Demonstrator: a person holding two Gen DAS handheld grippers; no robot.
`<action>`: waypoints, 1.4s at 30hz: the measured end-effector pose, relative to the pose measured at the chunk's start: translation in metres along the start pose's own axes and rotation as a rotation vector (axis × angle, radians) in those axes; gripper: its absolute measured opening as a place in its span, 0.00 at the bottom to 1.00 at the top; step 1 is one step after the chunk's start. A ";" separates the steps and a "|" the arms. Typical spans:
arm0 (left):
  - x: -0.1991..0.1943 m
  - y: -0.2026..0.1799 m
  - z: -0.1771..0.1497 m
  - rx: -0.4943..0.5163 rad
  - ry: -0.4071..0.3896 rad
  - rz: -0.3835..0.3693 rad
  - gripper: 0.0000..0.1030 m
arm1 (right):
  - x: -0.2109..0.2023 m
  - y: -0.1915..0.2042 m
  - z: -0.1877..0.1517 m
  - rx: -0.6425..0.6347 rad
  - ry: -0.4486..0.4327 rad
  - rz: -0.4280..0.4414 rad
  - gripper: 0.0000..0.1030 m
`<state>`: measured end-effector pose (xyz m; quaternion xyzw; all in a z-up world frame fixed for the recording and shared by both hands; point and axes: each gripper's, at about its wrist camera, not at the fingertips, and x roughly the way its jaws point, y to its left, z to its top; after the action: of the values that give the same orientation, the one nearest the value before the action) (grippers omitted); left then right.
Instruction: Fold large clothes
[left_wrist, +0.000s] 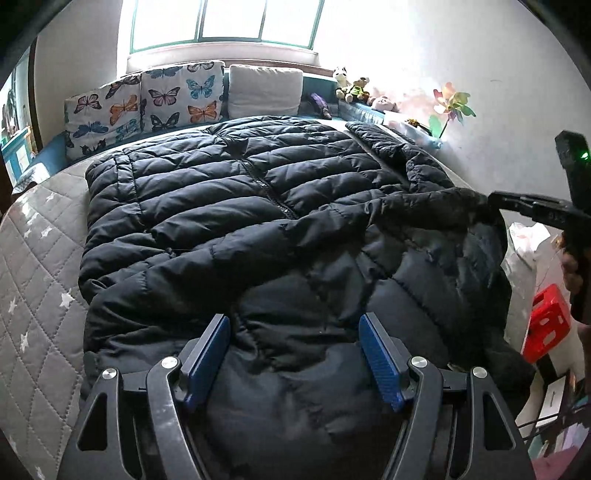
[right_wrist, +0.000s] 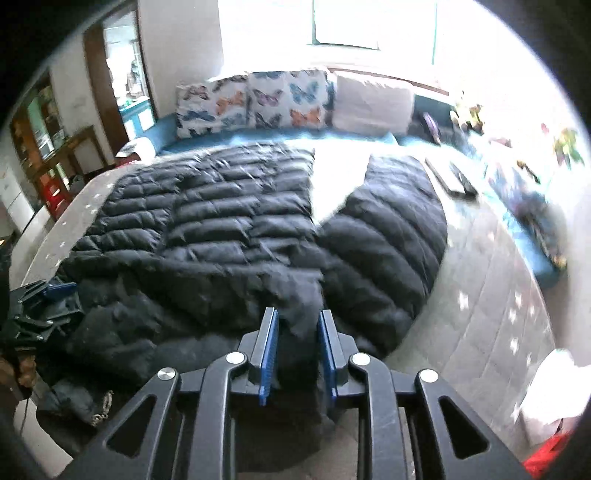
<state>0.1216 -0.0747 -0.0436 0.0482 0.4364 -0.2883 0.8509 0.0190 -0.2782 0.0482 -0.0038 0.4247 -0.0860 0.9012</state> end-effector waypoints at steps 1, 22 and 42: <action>0.000 0.000 0.000 0.002 0.000 0.001 0.73 | 0.001 0.005 0.003 -0.030 -0.012 -0.040 0.24; -0.017 -0.040 0.030 0.060 0.066 -0.202 0.72 | 0.055 0.001 -0.013 -0.065 0.080 0.108 0.24; 0.056 -0.142 0.074 0.187 0.177 -0.269 0.72 | 0.030 -0.060 -0.018 0.041 0.087 0.364 0.25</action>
<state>0.1246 -0.2423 -0.0169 0.0934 0.4836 -0.4332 0.7548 0.0149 -0.3410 0.0188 0.0953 0.4551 0.0696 0.8826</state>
